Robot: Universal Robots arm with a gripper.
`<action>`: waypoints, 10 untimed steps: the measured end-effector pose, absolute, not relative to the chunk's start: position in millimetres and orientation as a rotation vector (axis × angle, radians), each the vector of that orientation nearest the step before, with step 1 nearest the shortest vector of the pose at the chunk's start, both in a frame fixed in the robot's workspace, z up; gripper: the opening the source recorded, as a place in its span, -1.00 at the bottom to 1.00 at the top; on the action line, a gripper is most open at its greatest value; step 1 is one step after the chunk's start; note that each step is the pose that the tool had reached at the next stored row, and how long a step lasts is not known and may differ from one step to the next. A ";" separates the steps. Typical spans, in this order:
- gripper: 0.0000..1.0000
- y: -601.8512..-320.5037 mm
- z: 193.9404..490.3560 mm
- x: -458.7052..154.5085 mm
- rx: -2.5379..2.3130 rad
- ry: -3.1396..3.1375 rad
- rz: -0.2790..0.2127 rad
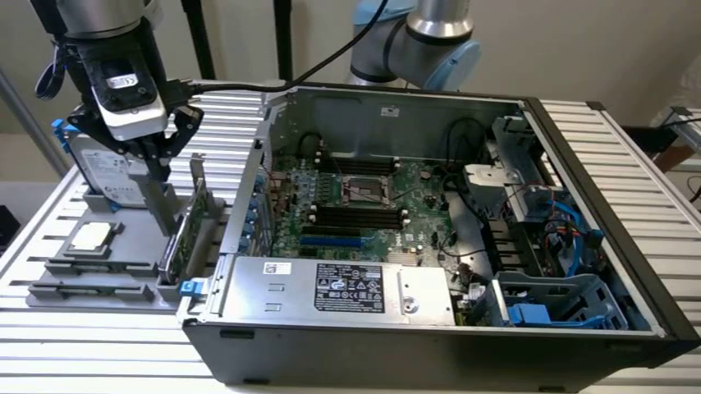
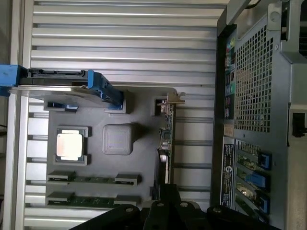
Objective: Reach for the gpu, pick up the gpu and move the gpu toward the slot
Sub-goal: 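Reach for the gpu, then pick up the gpu and move the gpu toward the slot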
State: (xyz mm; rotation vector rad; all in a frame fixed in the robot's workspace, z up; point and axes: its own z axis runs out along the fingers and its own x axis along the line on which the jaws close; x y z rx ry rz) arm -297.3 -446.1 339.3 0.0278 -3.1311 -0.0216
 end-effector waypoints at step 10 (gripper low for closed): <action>-0.79 -446.1 339.3 -297.2 0.028 -3.131 -0.022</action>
